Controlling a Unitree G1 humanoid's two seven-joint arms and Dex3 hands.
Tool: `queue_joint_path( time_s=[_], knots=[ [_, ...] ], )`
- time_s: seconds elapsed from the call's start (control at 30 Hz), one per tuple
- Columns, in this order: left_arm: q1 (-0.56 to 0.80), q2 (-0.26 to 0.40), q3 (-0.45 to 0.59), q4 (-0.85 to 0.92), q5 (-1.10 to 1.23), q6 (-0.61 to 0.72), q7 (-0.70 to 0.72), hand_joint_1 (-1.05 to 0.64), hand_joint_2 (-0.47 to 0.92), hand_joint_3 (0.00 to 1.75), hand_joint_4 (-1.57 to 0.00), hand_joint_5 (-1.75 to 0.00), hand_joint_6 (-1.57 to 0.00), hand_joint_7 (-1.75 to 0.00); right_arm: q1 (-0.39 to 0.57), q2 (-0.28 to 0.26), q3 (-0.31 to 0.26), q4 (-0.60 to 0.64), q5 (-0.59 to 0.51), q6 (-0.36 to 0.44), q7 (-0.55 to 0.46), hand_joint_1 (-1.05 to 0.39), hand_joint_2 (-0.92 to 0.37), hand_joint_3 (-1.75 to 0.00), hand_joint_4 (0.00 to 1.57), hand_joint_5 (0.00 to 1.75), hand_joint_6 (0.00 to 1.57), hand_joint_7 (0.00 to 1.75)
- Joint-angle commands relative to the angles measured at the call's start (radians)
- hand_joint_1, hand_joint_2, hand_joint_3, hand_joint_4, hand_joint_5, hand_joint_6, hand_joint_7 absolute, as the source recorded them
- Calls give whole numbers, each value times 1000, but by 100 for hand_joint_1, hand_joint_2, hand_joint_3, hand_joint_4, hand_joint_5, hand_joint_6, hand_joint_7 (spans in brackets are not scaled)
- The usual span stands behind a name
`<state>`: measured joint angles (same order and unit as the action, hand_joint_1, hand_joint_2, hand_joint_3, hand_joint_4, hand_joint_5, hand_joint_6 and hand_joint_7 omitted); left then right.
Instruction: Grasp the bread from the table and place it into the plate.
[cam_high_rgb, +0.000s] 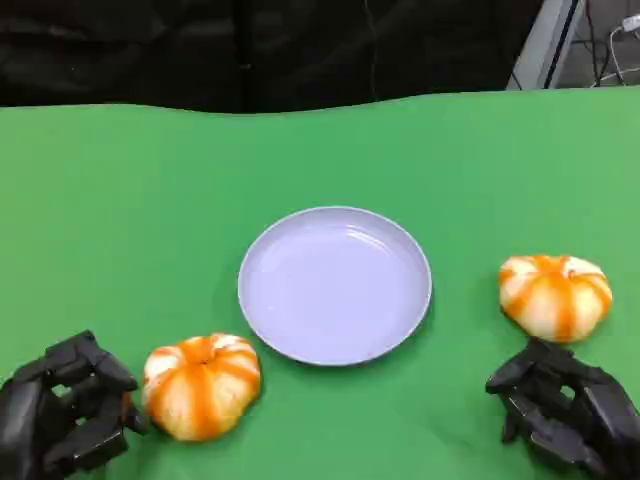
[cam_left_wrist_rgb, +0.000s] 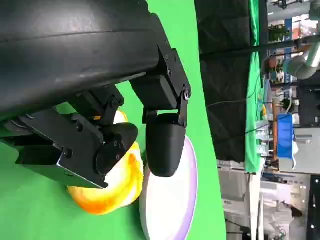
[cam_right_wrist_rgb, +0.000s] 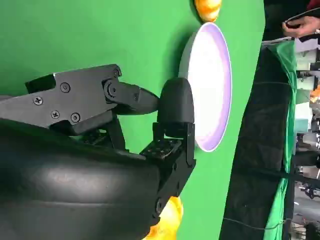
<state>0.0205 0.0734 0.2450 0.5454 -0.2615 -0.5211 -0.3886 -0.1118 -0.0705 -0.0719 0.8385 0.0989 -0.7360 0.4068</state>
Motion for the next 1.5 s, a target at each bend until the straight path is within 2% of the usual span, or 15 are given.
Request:
queue_joint_path(
  time_s=[0.03,0.63,0.73,0.8,0.87,0.93,0.97,1.03,1.1,1.17,1.2,1.27,1.37,1.47,1.5],
  knots=[
    [-8,15,7,14,2,-21,8,9,62,109,-101,-145,-98,-128,1,-17,-13,-4,16,0,3,-24,-92,-48,59,173,65,122],
    [-14,3,17,27,-14,-62,2,12,64,105,-99,-146,-96,-128,-1,-11,-8,-4,9,4,-5,-25,-92,-48,59,175,65,122],
    [-13,-15,25,18,-84,-55,-50,10,70,93,-90,-147,-93,-120,-1,-12,-7,-3,6,3,-9,-25,-92,-48,59,174,66,123],
    [-13,-31,35,8,-162,-31,-114,10,77,84,-82,-134,-93,-94,-3,-12,-7,2,10,1,-2,-25,-92,-48,59,174,65,122],
    [-14,-39,43,4,-208,-15,-155,9,75,85,-78,-129,-94,-81,-4,-12,-7,4,9,0,-3,-25,-92,-48,59,174,65,122],
    [-12,-40,50,1,-234,3,-179,2,64,93,-78,-98,-100,-44,-6,-12,-6,6,3,-2,-10,-25,-92,-48,59,174,66,123],
    [-9,-40,52,-2,-241,11,-185,-1,61,97,-81,-73,-101,-24,-6,-12,-6,7,1,-3,-12,-25,-92,-48,60,174,66,123],
    [-4,-35,53,-5,-244,20,-198,-2,60,97,-86,-47,-102,-8,-6,-12,-5,7,0,-6,-12,-26,-92,-48,60,174,65,123],
    [-3,-30,56,-4,-249,26,-215,-5,63,84,-85,-16,-89,-2,-5,-12,-4,4,-1,0,-14,-26,-92,-48,60,174,65,123],
    [-2,-29,56,-5,-243,18,-225,-9,68,71,-84,-6,-83,0,-5,-12,-3,2,-1,1,-15,-26,-92,-48,60,174,65,123],
    [-1,-29,55,-6,-238,11,-229,-16,78,47,-79,-3,-77,0,-4,-12,-3,2,-1,0,-15,-26,-92,-48,59,174,65,123],
    [-4,-25,52,6,-223,-36,-256,-28,89,22,-71,-1,-67,0,-4,-11,-3,2,0,0,-15,-26,-92,-48,59,174,65,123],
    [-15,-9,45,43,-185,-125,-296,-48,92,20,-56,0,-51,0,-5,-9,-3,3,3,-1,-14,-25,-92,-48,59,174,65,124],
    [-23,10,32,75,-120,-216,-300,-54,92,22,-51,0,-46,0,-5,-9,-2,5,0,-4,-16,-25,-92,-48,59,174,65,124],
    [-26,21,22,87,-80,-261,-293,-73,92,18,-42,0,-32,0,-6,-9,-2,6,-2,-6,-18,-25,-92,-48,59,175,65,124]
  ],
)
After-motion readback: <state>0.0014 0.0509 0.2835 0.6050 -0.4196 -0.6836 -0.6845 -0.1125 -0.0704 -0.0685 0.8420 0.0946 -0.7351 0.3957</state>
